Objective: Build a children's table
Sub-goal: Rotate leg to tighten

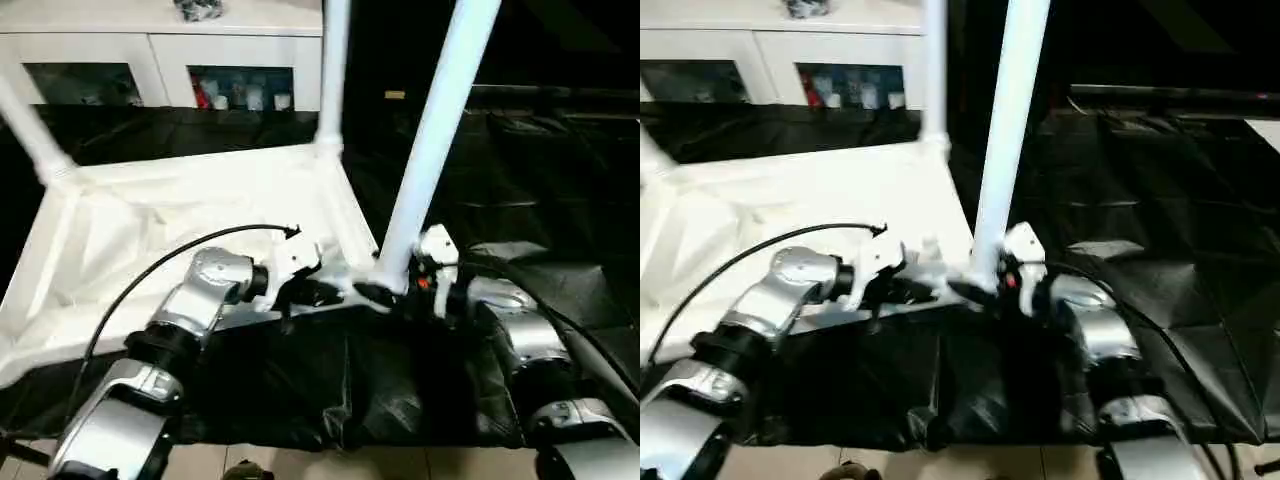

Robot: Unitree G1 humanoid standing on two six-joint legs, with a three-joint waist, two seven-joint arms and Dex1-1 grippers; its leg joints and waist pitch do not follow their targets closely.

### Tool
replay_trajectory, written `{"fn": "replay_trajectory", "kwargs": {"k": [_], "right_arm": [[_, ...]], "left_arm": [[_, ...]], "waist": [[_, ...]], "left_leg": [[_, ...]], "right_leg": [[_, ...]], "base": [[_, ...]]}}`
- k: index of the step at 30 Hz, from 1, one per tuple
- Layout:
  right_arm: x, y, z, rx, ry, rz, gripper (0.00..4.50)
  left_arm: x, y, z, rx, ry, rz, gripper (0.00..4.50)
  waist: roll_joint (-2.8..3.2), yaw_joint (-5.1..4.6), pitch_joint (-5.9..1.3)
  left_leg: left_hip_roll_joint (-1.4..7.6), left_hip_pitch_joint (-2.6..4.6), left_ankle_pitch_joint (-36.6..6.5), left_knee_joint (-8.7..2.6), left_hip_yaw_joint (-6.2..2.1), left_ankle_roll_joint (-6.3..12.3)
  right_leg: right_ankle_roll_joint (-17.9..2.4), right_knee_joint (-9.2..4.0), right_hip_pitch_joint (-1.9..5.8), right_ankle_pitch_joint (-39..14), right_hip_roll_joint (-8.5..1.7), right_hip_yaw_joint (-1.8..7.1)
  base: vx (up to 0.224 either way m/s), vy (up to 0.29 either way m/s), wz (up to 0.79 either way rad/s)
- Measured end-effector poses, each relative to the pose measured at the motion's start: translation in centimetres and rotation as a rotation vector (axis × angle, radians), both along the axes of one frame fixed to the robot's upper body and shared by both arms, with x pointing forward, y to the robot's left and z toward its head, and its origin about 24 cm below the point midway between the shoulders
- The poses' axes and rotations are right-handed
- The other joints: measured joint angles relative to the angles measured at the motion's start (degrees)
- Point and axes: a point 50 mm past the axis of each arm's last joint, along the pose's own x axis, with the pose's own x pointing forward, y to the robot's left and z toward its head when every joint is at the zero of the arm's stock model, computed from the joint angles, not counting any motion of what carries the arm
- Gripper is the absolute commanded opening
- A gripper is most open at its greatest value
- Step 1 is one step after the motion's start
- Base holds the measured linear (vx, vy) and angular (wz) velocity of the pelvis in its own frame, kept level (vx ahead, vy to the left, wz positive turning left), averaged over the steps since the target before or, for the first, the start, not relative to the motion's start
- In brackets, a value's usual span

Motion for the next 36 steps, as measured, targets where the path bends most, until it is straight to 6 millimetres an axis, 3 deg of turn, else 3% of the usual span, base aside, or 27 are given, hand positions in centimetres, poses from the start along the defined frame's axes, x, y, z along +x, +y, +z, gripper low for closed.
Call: {"fn": "replay_trajectory", "kwargs": {"k": [8, 16, 22, 25, 29, 30, 33, 36], "right_arm": [[-1.1, 0.1, 0.4, -0.027, 0.03, 0.155, 2.91], [-1.4, 0.5, 0.3, -0.014, 0.039, 0.156, 2.76], [0.5, 1.1, -0.5, 0.014, 0.021, -0.157, 2.75], [2.3, 1.6, -0.7, 0.019, 0.016, -0.423, 2.75], [3.3, 2.2, -0.8, 0.013, 0.019, -0.613, 2.75], [3.4, 2.3, -0.7, 0.014, 0.02, -0.637, 2.75], [3.5, 2.4, -0.8, 0.021, 0.012, -0.66, 3.45], [3.4, 2.6, -0.9, 0.024, 0.0, -0.647, 3.53]], "left_arm": [[-0.7, 1.2, 0.3, 0.026, 0.046, -0.089, 0.0], [-0.8, 1.1, 0.3, 0.027, 0.048, -0.093, 0.0], [0.5, 0.1, -0.1, 0.024, -0.005, 0.086, 0.0], [1.7, -1.9, -0.1, 0.034, -0.04, 0.223, 0.0], [2.2, -3.5, -0.3, 0.015, -0.039, 0.322, 0.0], [2.2, -3.7, -0.3, 0.013, -0.043, 0.335, 0.0], [2.2, -3.9, -0.3, 0.014, -0.052, 0.339, 0.0], [2.1, -4.0, -0.4, 0.015, -0.062, 0.324, 0.0]], "waist": [[-0.03, 0.2, 0.02], [-0.04, 0.35, 0.01], [-0.2, -0.32, -0.09], [-0.22, -1.18, -0.07], [-0.24, -1.43, -0.09], [-0.23, -1.41, -0.1], [-0.24, -1.38, -0.13], [-0.28, -1.39, -0.15]], "left_leg": [[0.0, -0.04, 0.0, -0.01, 0.0, 0.0], [-0.01, -0.03, 0.0, 0.01, 0.0, 0.0], [-0.04, 0.28, 0.0, 0.07, 0.0, -0.02], [-0.1, 0.29, 0.01, 0.05, 0.0, -0.04], [-0.12, 0.34, 0.01, 0.06, 0.0, -0.03], [-0.12, 0.33, 0.02, 0.05, 0.0, -0.03], [-0.12, 0.34, 0.01, 0.04, 0.0, -0.03], [-0.12, 0.31, 0.02, 0.04, 0.0, -0.03]], "right_leg": [[0.02, -0.02, 0.0, -0.01, 0.0, 0.0], [0.02, 0.0, 0.02, -0.01, -0.01, 0.01], [-0.09, 0.06, 0.26, 0.09, -0.03, 0.06], [0.1, -0.05, 0.26, 0.03, -0.07, 0.07], [0.1, -0.05, 0.31, 0.09, -0.09, 0.09], [0.02, -0.05, 0.32, 0.15, -0.09, 0.08], [-0.16, -0.05, 0.35, 0.26, -0.09, 0.07], [-0.17, -0.08, 0.34, 0.27, -0.09, 0.08]], "base": [[0.0, 0.0, 0.0], [0.0, 0.0, 0.0], [0.0, 0.0, 0.0], [0.0, 0.0, 0.0], [0.0, 0.0, 0.0], [0.0, 0.0, 0.0], [0.0, 0.0, 0.0], [0.0, 0.0, 0.0]]}}
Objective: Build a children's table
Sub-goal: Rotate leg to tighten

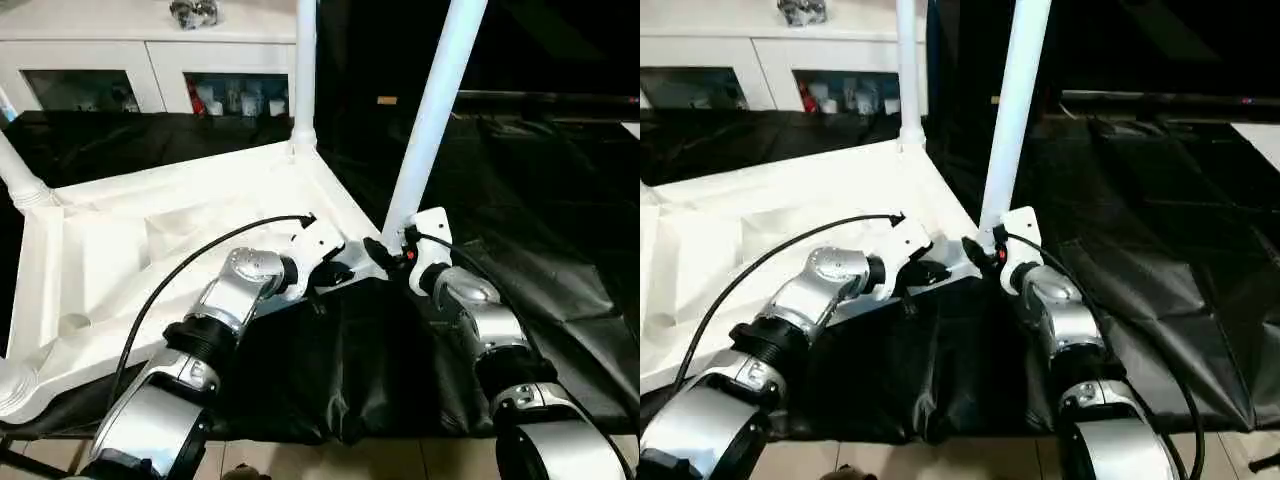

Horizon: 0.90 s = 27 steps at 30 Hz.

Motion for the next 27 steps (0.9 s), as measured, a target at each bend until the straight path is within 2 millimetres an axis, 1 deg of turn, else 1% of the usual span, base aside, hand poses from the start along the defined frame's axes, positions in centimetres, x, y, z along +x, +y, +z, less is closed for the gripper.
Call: {"fn": "replay_trajectory", "kwargs": {"k": [1, 4, 7, 13, 17, 18, 19, 22, 23, 25, 26, 27], "right_arm": [[0.0, 0.0, 0.0, 0.001, -0.003, 0.008, 3.81], [-0.2, 0.1, 0.1, -0.007, -0.021, 0.048, 3.98], [-0.6, -0.5, 0.3, -0.033, -0.043, 0.152, 3.98], [-2.0, -1.6, 0.3, -0.037, -0.046, 0.365, 3.98], [-3.1, -2.6, 0.6, -0.033, -0.004, 0.535, 3.98], [-3.2, -2.7, 0.7, -0.03, 0.006, 0.559, 3.73], [-3.3, -2.8, 0.7, -0.028, 0.015, 0.577, 3.73], [-3.9, -3.3, 0.9, -0.022, 0.043, 0.653, 3.42], [-4.1, -3.3, 1.0, -0.021, 0.054, 0.688, 3.42], [-4.3, -3.3, 1.1, -0.024, 0.066, 0.726, 3.19], [-4.3, -3.3, 1.1, -0.022, 0.07, 0.735, 3.19], [-4.3, -3.3, 1.1, -0.022, 0.07, 0.739, 2.99]], "left_arm": [[-0.1, 0.1, 0.0, -0.001, -0.005, -0.01, 0.0], [-0.3, 0.5, 0.1, -0.002, -0.015, -0.032, 0.0], [-0.8, 0.8, 0.1, -0.011, -0.02, -0.101, 0.0], [-1.7, 2.0, 0.1, -0.029, 0.021, -0.193, 0.0], [-2.1, 2.7, 0.0, -0.027, 0.048, -0.271, 0.0], [-2.1, 2.9, 0.1, -0.027, 0.05, -0.279, 0.0], [-2.2, 3.0, 0.1, -0.027, 0.055, -0.289, 0.0], [-2.5, 3.4, 0.2, -0.018, 0.074, -0.337, 0.0], [-2.7, 3.7, 0.3, -0.015, 0.084, -0.357, 0.0], [-2.8, 4.0, 0.3, -0.013, 0.098, -0.379, 0.0], [-2.8, 4.1, 0.3, -0.015, 0.104, -0.387, 0.0], [-2.8, 4.1, 0.3, -0.015, 0.106, -0.389, 0.0]], "waist": [[0.0, 0.01, 0.0], [0.0, -0.09, 0.0], [0.0, 0.04, 0.0], [0.04, 0.2, 0.02], [0.03, 0.72, 0.03], [0.03, 0.79, 0.03], [0.03, 0.89, 0.03], [0.02, 1.37, 0.04], [0.02, 1.47, 0.04], [0.02, 1.59, 0.04], [0.02, 1.64, 0.04], [0.02, 1.64, 0.04]], "left_leg": [[0.0, -0.02, 0.0, 0.0, 0.0, 0.0], [0.01, -0.06, 0.0, 0.0, 0.0, 0.0], [0.02, -0.16, -0.03, -0.08, 0.0, 0.04], [0.07, -0.22, -0.03, -0.11, 0.01, 0.05], [0.07, -0.2, -0.02, -0.03, 0.01, 0.04], [0.07, -0.19, -0.02, -0.03, 0.01, 0.04], [0.07, -0.2, -0.02, -0.03, 0.01, 0.03], [0.07, -0.2, -0.02, -0.04, 0.01, 0.03], [0.08, -0.2, -0.02, -0.04, 0.01, 0.03], [0.08, -0.21, -0.02, -0.04, 0.01, 0.03], [0.08, -0.23, -0.02, -0.03, 0.01, 0.03], [0.07, -0.23, -0.02, -0.01, 0.01, 0.03]], "right_leg": [[0.0, -0.01, -0.01, 0.0, 0.0, 0.0], [0.04, -0.02, -0.08, -0.02, 0.02, 0.0], [0.17, -0.02, -0.19, -0.15, 0.02, -0.01], [0.16, 0.0, -0.28, -0.21, 0.08, -0.04], [0.14, 0.04, -0.23, -0.17, 0.07, -0.03], [0.14, 0.04, -0.22, -0.16, 0.06, -0.03], [0.14, 0.04, -0.21, -0.15, 0.06, -0.03], [0.14, 0.05, -0.21, -0.14, 0.06, -0.03], [0.14, 0.06, -0.22, -0.14, 0.06, -0.04], [0.14, 0.06, -0.22, -0.14, 0.06, -0.04], [0.14, 0.05, -0.22, -0.14, 0.06, -0.03], [0.14, 0.04, -0.22, -0.14, 0.06, -0.03]], "base": [[0.0, 0.0, 0.0], [0.0, 0.0, 0.0], [0.0, 0.0, 0.0], [0.0, 0.0, 0.0], [0.0, 0.0, 0.0], [0.0, 0.0, 0.0], [0.0, 0.0, 0.0], [0.0, 0.0, 0.0], [0.0, 0.0, 0.0], [0.0, 0.0, 0.0], [0.0, 0.0, 0.0], [0.0, 0.0, 0.0]]}}
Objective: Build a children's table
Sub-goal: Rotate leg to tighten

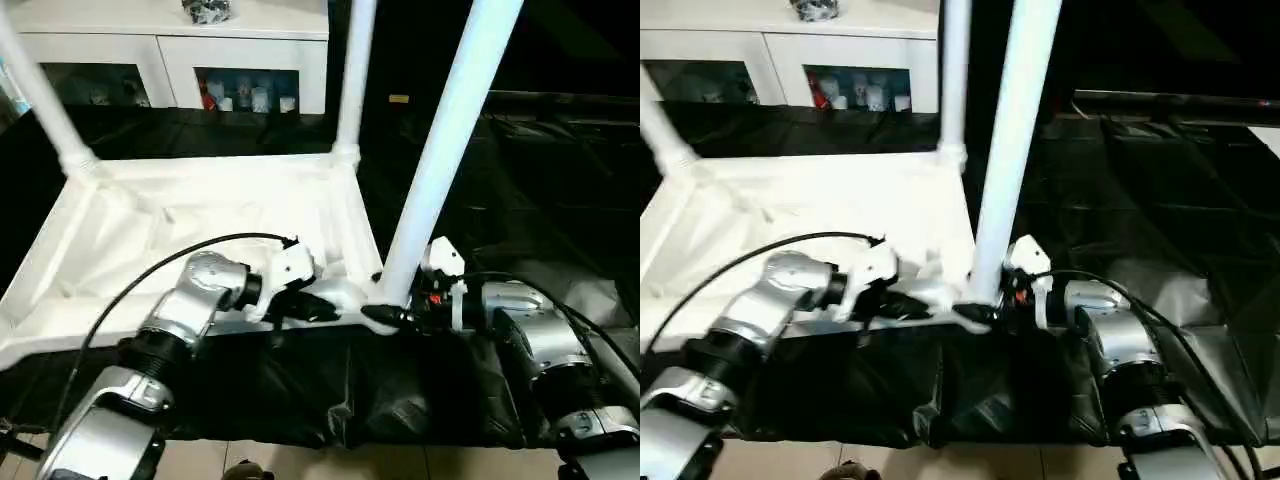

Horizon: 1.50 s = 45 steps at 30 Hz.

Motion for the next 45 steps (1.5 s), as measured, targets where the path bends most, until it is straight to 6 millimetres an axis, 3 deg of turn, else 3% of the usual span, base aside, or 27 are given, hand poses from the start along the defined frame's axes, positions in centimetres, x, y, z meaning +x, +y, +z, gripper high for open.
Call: {"fn": "replay_trajectory", "kwargs": {"k": [10, 18, 22, 24, 27, 28, 32, 36, 45], "right_arm": [[-0.2, 0.5, -0.2, 0.015, 0.0, -0.021, 2.75], [2.6, 2.1, -1.2, 0.024, -0.046, -0.481, 2.74], [3.7, 2.9, -1.3, 0.008, -0.049, -0.665, 2.74], [4.0, 3.0, -1.3, 0.002, -0.053, -0.712, 3.44], [4.0, 3.1, -1.3, -0.004, -0.067, -0.718, 3.53], [4.1, 3.2, -1.3, 0.0, -0.068, -0.719, 3.79], [4.1, 3.2, -1.1, 0.014, -0.067, -0.7, 4.12], [3.6, 2.2, -0.6, 0.02, -0.076, -0.556, 4.44], [2.2, 1.2, -0.4, -0.009, -0.097, -0.336, 4.47]], "left_arm": [[0.0, 0.1, 0.0, 0.003, -0.001, 0.009, 0.0], [2.0, -1.8, -0.4, 0.021, -0.068, 0.268, 0.0], [2.7, -3.2, -0.6, 0.016, -0.073, 0.366, 0.0], [2.7, -3.7, -0.6, 0.015, -0.079, 0.386, 0.0], [2.7, -4.0, -0.6, 0.008, -0.082, 0.386, 0.0], [2.7, -4.0, -0.6, 0.007, -0.084, 0.385, 0.0], [2.6, -4.0, -0.5, 0.0, -0.091, 0.364, 0.0], [2.3, -3.3, -0.2, -0.012, -0.093, 0.308, 0.0], [1.4, -1.8, -0.2, -0.021, -0.063, 0.205, 0.0]], "waist": [[0.0, -0.08, 0.0], [-0.06, -1.6, -0.03], [-0.05, -1.78, -0.04], [-0.05, -1.76, -0.04], [-0.05, -1.73, -0.04], [-0.05, -1.74, -0.04], [-0.04, -1.72, -0.04], [0.01, -1.63, -0.03], [0.21, -1.42, 0.08]], "left_leg": [[0.01, 0.01, 0.0, 0.02, 0.0, 0.0], [-0.05, 0.37, 0.01, 0.0, -0.01, -0.03], [-0.13, 0.47, 0.01, 0.0, -0.01, -0.03], [-0.17, 0.5, 0.01, -0.01, -0.01, -0.03], [-0.16, 0.48, 0.01, -0.02, 0.0, -0.03], [-0.16, 0.48, 0.01, -0.03, 0.0, -0.03], [-0.14, 0.44, 0.01, -0.05, 0.0, -0.03], [-0.11, 0.11, -0.02, -0.06, 0.0, 0.01], [0.0, 0.08, -0.01, -0.05, 0.0, -0.01]], "right_leg": [[0.01, 0.01, 0.0, -0.01, 0.0, 0.0], [0.23, -0.05, 0.25, -0.1, -0.04, 0.03], [0.23, -0.13, 0.36, -0.11, -0.11, 0.04], [0.23, -0.13, 0.4, -0.11, -0.16, 0.04], [0.23, -0.12, 0.4, -0.08, -0.16, 0.03], [0.21, -0.11, 0.41, -0.06, -0.15, 0.03], [-0.09, -0.1, 0.39, 0.12, -0.15, 0.01], [0.0, -0.12, 0.09, 0.06, -0.12, 0.0], [-0.03, -0.05, 0.01, 0.05, -0.04, -0.04]], "base": [[0.0, 0.0, 0.0], [0.0, 0.0, 0.0], [0.0, 0.0, 0.0], [0.0, 0.0, 0.0], [0.0, 0.0, 0.0], [0.0, 0.0, 0.0], [0.0, 0.0, 0.0], [0.0, 0.0, 0.0], [0.0, 0.0, 0.0]]}}
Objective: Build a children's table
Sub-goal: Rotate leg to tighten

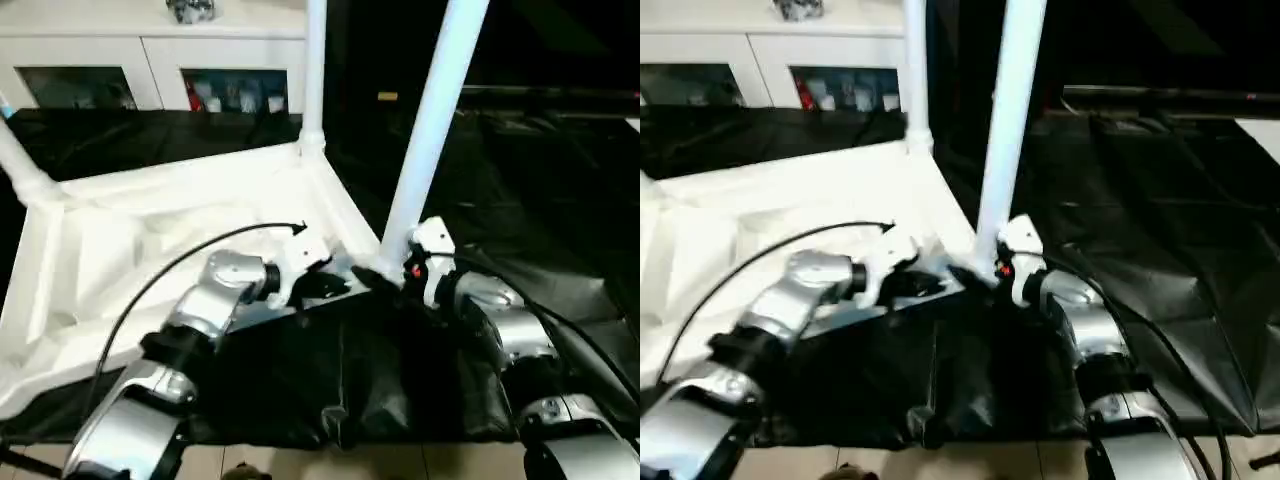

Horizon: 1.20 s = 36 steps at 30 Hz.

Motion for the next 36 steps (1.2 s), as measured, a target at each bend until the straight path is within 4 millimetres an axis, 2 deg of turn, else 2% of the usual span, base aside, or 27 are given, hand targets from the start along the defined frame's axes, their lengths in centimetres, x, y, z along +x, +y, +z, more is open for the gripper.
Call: {"fn": "replay_trajectory", "kwargs": {"k": [10, 26, 31, 33, 36], "right_arm": [[-1.5, -1.5, 0.8, -0.052, 0.025, 0.261, 4.47], [-2.2, -1.1, 0.4, 0.011, 0.072, 0.292, 3.23], [-1.7, -0.4, 0.0, 0.045, 0.065, 0.188, 2.81], [-1.3, -0.2, -0.4, 0.047, 0.056, 0.087, 2.77], [0.2, 0.5, -0.5, 0.048, 0.043, -0.104, 2.72]], "left_arm": [[-1.2, 1.2, 0.2, 0.004, 0.049, -0.132, 0.0], [-1.5, 1.5, 0.1, 0.0, 0.072, -0.161, 0.0], [-1.3, 1.2, -0.1, 0.004, 0.065, -0.118, 0.0], [-0.8, 0.8, -0.2, 0.011, 0.057, -0.067, 0.0], [0.2, -0.3, -0.2, 0.025, 0.034, 0.038, 0.0]], "waist": [[0.22, 1.0, 0.1], [0.23, 1.23, 0.09], [0.23, 1.03, 0.08], [0.19, 0.86, 0.06], [0.19, 0.07, 0.05]], "left_leg": [[0.01, -0.03, 0.0, 0.0, 0.0, 0.0], [0.0, -0.03, 0.0, 0.03, 0.0, 0.0], [-0.01, 0.08, 0.0, 0.06, 0.0, 0.0], [-0.01, 0.21, 0.0, 0.03, 0.0, -0.01], [-0.06, 0.3, 0.01, 0.03, 0.0, -0.02]], "right_leg": [[0.01, -0.03, -0.01, -0.01, 0.01, 0.0], [0.02, -0.02, 0.0, -0.02, 0.0, 0.0], [0.0, 0.04, 0.06, 0.0, -0.01, 0.02], [-0.01, 0.04, 0.17, 0.02, 0.0, 0.03], [0.17, -0.01, 0.25, -0.08, -0.03, 0.05]], "base": [[0.0, 0.0, 0.0], [0.0, 0.0, 0.0], [0.0, 0.0, 0.0], [0.0, 0.0, 0.0], [0.0, 0.0, 0.0]]}}
